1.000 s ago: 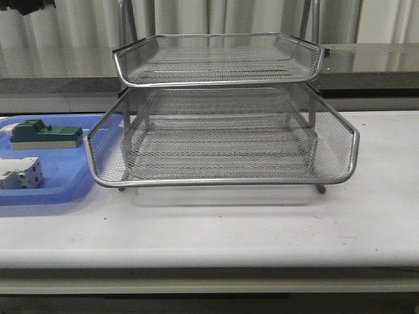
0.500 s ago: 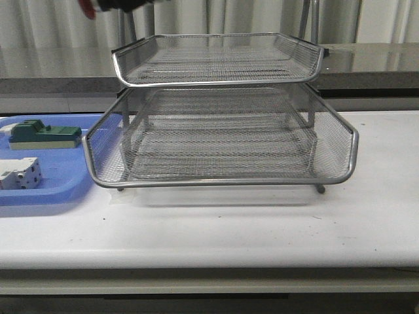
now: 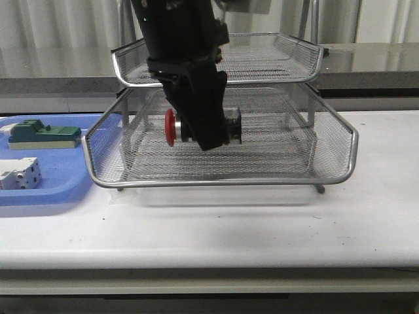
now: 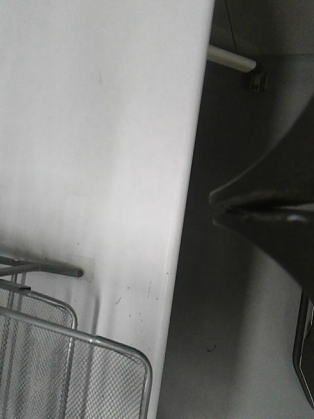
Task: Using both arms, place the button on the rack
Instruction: 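Carry the button into the pulled-out middle tray and lower it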
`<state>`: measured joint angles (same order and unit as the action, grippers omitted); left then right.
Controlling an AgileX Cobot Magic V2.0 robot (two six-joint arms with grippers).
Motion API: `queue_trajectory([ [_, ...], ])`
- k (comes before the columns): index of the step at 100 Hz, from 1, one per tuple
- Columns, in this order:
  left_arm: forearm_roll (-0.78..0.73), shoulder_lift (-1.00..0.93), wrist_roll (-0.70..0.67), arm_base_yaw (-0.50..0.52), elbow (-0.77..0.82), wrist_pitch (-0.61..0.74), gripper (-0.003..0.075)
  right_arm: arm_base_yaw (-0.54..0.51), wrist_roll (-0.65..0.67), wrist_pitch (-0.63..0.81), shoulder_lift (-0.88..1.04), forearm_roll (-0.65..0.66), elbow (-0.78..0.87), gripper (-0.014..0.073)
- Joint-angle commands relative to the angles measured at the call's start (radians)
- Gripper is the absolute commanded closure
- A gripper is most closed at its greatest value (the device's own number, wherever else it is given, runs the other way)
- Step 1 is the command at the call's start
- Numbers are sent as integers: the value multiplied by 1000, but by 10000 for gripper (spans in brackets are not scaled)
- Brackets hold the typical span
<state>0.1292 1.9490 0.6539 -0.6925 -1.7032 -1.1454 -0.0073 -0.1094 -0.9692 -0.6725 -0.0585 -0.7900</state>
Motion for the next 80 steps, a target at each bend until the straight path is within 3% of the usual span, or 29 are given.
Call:
queue_trajectory([
  [1, 4, -47, -2, -6, -27, 43, 700, -8, 2, 49, 3, 1, -34, 664],
  [12, 4, -47, -2, -6, -27, 54, 575, -8, 2, 49, 3, 1, -34, 664],
  [29, 4, -47, -2, -6, -27, 54, 304, -8, 2, 49, 3, 1, -34, 664],
  [36, 4, -47, -2, -6, -27, 54, 240, -8, 2, 49, 3, 1, -34, 664],
  [62, 4, -53, -6, -6, -33, 51, 215, -8, 2, 49, 3, 1, -34, 664],
  [80, 4, -93, -95, -4, -67, 34, 216, -8, 2, 49, 3, 1, -34, 664],
])
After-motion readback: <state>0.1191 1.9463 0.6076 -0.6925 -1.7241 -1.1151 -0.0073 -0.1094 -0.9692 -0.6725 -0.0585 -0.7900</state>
